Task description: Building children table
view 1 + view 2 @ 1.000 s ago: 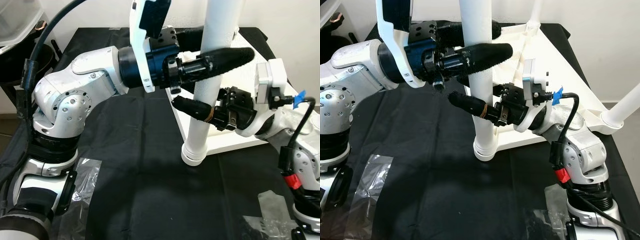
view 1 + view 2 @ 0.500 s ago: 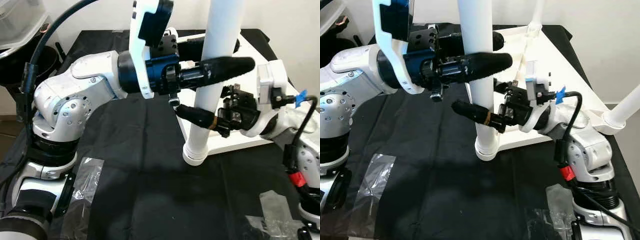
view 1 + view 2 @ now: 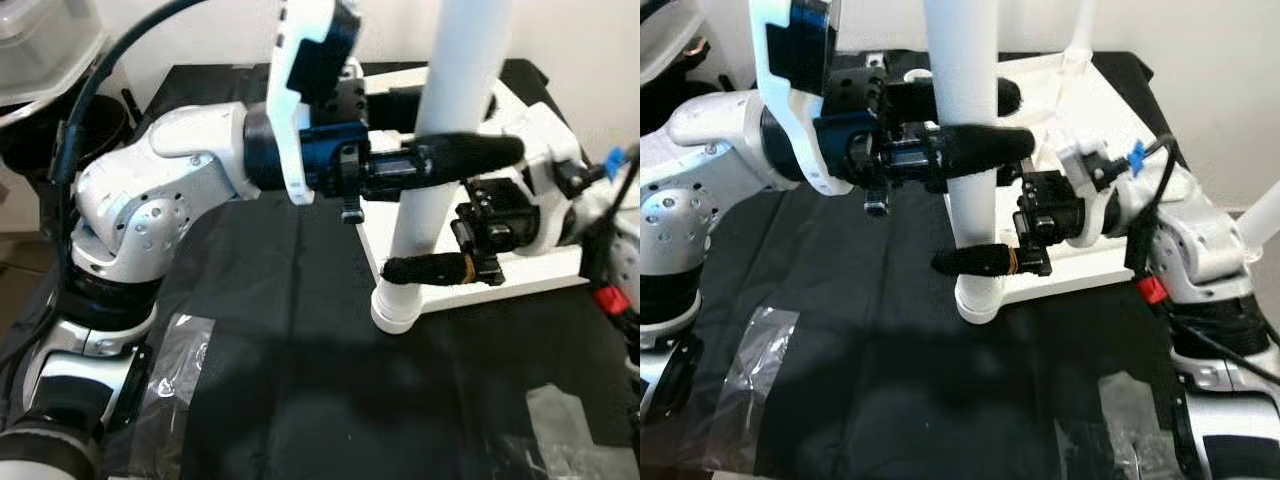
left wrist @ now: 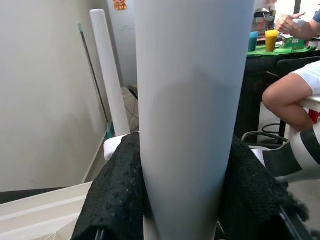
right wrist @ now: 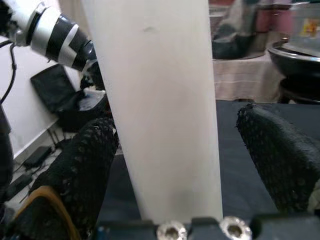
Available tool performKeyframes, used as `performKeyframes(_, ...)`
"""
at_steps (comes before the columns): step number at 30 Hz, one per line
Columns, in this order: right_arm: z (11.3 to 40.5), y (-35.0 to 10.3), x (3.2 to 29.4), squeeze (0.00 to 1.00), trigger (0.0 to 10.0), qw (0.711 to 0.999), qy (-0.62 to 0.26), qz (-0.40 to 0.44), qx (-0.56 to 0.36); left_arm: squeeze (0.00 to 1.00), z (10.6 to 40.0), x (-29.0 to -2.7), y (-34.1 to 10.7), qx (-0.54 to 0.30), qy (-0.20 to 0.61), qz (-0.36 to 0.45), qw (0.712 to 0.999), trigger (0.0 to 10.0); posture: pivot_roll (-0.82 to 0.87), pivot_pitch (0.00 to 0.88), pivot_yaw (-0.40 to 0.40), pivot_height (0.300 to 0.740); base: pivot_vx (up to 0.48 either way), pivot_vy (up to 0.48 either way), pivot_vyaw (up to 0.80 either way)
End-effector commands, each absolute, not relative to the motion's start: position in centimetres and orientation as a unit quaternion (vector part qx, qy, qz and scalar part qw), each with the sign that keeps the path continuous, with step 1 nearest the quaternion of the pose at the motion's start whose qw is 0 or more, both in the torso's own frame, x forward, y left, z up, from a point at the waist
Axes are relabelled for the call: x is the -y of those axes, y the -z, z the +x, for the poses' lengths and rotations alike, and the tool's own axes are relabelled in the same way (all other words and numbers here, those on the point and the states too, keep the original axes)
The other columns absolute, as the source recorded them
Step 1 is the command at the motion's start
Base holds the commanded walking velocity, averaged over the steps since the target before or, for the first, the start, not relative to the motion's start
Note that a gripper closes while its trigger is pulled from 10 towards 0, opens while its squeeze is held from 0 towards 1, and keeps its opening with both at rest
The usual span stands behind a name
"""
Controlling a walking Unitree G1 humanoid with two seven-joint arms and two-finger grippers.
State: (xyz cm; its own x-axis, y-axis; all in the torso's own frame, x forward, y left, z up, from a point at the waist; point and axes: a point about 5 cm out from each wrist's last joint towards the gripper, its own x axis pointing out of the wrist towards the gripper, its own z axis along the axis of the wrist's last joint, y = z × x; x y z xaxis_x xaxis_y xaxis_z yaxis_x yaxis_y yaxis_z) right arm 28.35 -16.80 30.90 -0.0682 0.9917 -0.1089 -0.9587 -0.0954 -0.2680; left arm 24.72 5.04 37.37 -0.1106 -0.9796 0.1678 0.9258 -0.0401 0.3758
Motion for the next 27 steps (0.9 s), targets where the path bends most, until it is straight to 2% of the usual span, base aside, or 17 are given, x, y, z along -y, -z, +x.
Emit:
performKeyframes(1, 28.3, -31.2, 16.7, 0.0, 10.0, 0.653, -0.74, -0.154, 0.053, 0.0, 25.3, -4.4, -36.0, 0.154, 0.725, 0.081, 0.666, 0.0, 0.07, 0.196, 0.068, 0.74, 0.0, 0.0, 0.0)
performKeyframes(5, 28.8, -31.6, 16.6, 0.0, 10.0, 0.637, -0.752, -0.165, 0.046, 0.0, 25.3, -4.1, -36.0, 0.15, 0.734, 0.086, 0.656, 0.0, 0.08, 0.208, 0.081, 0.74, 0.0, 0.0, 0.0)
performKeyframes(15, 29.6, -31.2, 14.0, 0.0, 10.0, 0.589, -0.788, -0.167, 0.059, 0.0, 24.8, -4.1, -35.9, 0.151, 0.745, 0.089, 0.643, 0.0, 0.09, 0.225, 0.098, 0.74, 0.0, 0.0, 0.0)
performKeyframes(16, 29.5, -31.0, 13.8, 0.0, 5.8, 0.584, -0.793, -0.166, 0.056, 0.0, 24.8, -4.1, -35.9, 0.151, 0.746, 0.089, 0.642, 0.0, 0.09, 0.227, 0.1, 0.74, 0.0, 0.0, 0.0)
performKeyframes(17, 29.5, -30.8, 13.5, 0.0, 5.2, 0.579, -0.796, -0.165, 0.052, 0.0, 24.8, -4.0, -35.9, 0.151, 0.747, 0.089, 0.642, 0.0, 0.09, 0.227, 0.1, 0.74, 0.0, 0.0, 0.0)
performKeyframes(18, 29.5, -30.7, 13.4, 0.0, 0.0, 0.577, -0.798, -0.165, 0.049, 0.0, 24.9, -4.0, -35.9, 0.151, 0.747, 0.089, 0.641, 0.0, 0.08, 0.229, 0.101, 0.74, 0.0, 0.0, 0.0)
performKeyframes(27, 29.7, -30.7, 14.0, 0.0, 0.0, 0.583, -0.793, -0.172, 0.042, 0.0, 25.0, -4.0, -35.8, 0.153, 0.748, 0.089, 0.64, 0.0, 0.08, 0.227, 0.102, 0.74, 0.0, 0.0, 0.0)
